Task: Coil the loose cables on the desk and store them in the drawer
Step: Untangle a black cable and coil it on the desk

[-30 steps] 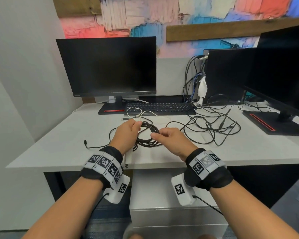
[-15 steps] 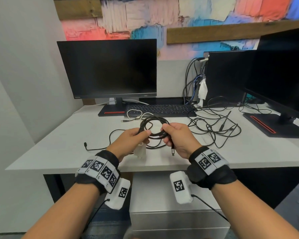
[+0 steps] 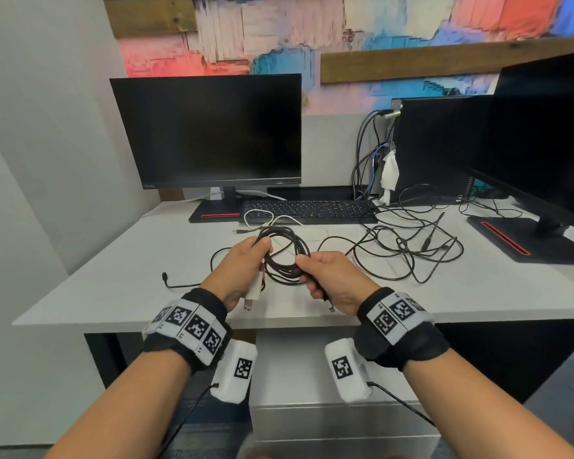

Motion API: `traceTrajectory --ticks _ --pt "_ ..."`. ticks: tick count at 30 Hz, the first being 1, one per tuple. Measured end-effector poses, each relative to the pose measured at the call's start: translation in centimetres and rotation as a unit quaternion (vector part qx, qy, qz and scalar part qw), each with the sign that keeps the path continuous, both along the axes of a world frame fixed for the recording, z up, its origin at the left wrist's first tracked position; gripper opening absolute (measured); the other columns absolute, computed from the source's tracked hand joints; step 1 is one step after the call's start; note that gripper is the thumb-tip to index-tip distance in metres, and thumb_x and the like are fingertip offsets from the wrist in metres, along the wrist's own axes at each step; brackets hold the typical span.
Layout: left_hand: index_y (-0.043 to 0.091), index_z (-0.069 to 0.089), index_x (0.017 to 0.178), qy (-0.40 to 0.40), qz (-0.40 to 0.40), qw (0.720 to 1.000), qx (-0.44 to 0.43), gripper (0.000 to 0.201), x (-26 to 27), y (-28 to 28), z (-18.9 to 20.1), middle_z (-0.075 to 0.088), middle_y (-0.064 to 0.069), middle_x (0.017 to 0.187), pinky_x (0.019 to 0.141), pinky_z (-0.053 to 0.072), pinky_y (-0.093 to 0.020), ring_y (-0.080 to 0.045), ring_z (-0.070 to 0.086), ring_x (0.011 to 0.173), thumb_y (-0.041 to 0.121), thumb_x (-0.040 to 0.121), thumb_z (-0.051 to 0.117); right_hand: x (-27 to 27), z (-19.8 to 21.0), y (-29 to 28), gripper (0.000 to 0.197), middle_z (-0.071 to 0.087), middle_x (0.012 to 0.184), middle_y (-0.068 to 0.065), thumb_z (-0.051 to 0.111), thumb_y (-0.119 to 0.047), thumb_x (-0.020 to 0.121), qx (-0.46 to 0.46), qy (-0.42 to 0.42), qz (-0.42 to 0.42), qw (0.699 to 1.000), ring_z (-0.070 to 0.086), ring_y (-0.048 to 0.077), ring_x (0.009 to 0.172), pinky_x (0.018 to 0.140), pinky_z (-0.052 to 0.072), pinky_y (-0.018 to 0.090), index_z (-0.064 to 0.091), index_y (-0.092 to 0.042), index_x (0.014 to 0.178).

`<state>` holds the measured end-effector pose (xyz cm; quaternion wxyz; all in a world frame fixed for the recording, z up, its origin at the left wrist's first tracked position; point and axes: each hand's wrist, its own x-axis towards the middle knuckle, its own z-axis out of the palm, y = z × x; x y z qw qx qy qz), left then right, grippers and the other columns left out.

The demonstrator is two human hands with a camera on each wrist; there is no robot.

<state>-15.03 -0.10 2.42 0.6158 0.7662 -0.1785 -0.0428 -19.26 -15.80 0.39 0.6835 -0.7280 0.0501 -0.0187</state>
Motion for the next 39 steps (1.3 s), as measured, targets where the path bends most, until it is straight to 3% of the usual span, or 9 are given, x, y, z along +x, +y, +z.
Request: traceTrajectory --ticks 7,10,15,19,22,26,31,34,39 --pt "0.02 0.051 0.074 0.035 -0.01 0.999 -0.007 0.032 1.0 0.5 -0.6 0.055 0.0 0.076 0.07 0.034 -0.033 -0.016 0.042 0.067 0.034 0.099 0.036 -0.4 0.2 -0.7 0.02 0.048 0.067 0.006 0.047 -0.003 0.091 0.059 0.016 0.046 0.997 0.036 0.01 0.052 0.048 0.027 0.021 0.057 -0.005 0.074" --pt "0.021 0.046 0.075 0.051 -0.029 0.998 -0.017 0.034 0.9 0.7 -0.5 0.048 0.005 0.067 0.064 0.03 -0.032 -0.015 0.035 0.063 0.039 0.1 0.033 -0.3 0.1 -1.4 0.025 0.05 0.066 0.002 0.044 0.003 0.093 -0.021 -0.007 0.021 1.0 0.037 0.009 0.053 0.048 0.03 0.019 0.064 -0.007 0.082" --pt "0.022 0.041 0.074 0.033 -0.031 0.999 0.018 0.037 0.6 0.2 -0.6 0.041 0.005 0.067 0.06 0.027 -0.031 -0.015 0.029 0.061 0.044 0.1 0.027 0.3 -0.6 -2.2 0.026 0.056 0.073 -0.004 0.048 -0.006 0.095 -0.139 -0.029 -0.038 0.989 0.042 0.004 0.061 0.058 0.033 0.017 0.069 -0.014 0.082" --pt "0.018 0.042 0.076 -0.018 0.024 0.993 0.111 0.036 0.8 0.3 -0.5 0.044 0.005 0.07 0.046 0.026 -0.025 -0.013 0.032 0.055 0.04 0.1 0.026 0.5 -0.7 -2.9 0.022 0.062 0.073 -0.006 0.058 -0.022 0.091 -0.192 -0.032 -0.075 0.978 0.053 0.01 0.072 0.075 0.045 0.028 0.07 -0.022 0.072" --pt "0.014 0.046 0.08 -0.074 0.058 0.98 0.176 0.035 0.8 0.4 -0.4 0.048 0.001 0.075 0.057 0.034 -0.028 -0.013 0.041 0.064 0.033 0.102 0.025 0.1 -0.7 -3.1 0.019 0.069 0.088 0.001 0.064 -0.028 0.088 -0.213 -0.021 -0.048 0.976 0.059 0.012 0.084 0.078 0.047 0.028 0.072 -0.015 0.078" --pt "0.009 0.046 0.091 -0.098 0.067 0.968 0.22 0.032 1.1 0.6 -1.0 0.048 -0.002 0.079 0.068 0.034 -0.032 -0.014 0.043 0.07 0.03 0.102 0.025 -0.6 -0.5 -2.7 0.017 0.054 0.075 -0.001 0.058 -0.016 0.093 -0.109 0.016 0.005 0.994 0.04 0.008 0.06 0.051 0.032 0.018 0.069 -0.011 0.082" --pt "0.01 0.047 0.092 -0.114 0.075 0.966 0.218 0.03 1.3 0.3 -1.5 0.046 0.0 0.076 0.067 0.032 -0.031 -0.012 0.042 0.069 0.028 0.103 0.026 -0.9 -0.9 -2.5 0.008 0.06 0.073 -0.002 0.066 -0.01 0.087 -0.089 0.065 0.098 0.989 0.043 0.007 0.059 0.05 0.032 0.019 0.07 -0.013 0.081" --pt "0.01 0.046 0.089 -0.136 0.08 0.962 0.223 0.028 1.6 0.2 -1.4 0.045 0.002 0.073 0.065 0.03 -0.03 -0.013 0.042 0.068 0.025 0.102 0.027 -0.9 -0.5 -2.1 0.01 0.054 0.058 0.001 0.061 -0.002 0.089 0.061 0.087 0.095 0.99 0.045 0.007 0.049 0.04 0.035 0.015 0.063 -0.004 0.079" --pt "0.01 0.048 0.088 -0.147 0.066 0.959 0.232 0.028 1.6 0.4 -1.5 0.048 0.0 0.074 0.057 0.033 -0.025 -0.01 0.043 0.066 0.026 0.102 0.029 -0.6 0.4 -2.2 0.01 0.059 0.062 0.008 0.054 0.002 0.091 0.244 0.059 0.061 0.966 0.056 0.01 0.052 0.047 0.049 0.016 0.061 0.002 0.083"
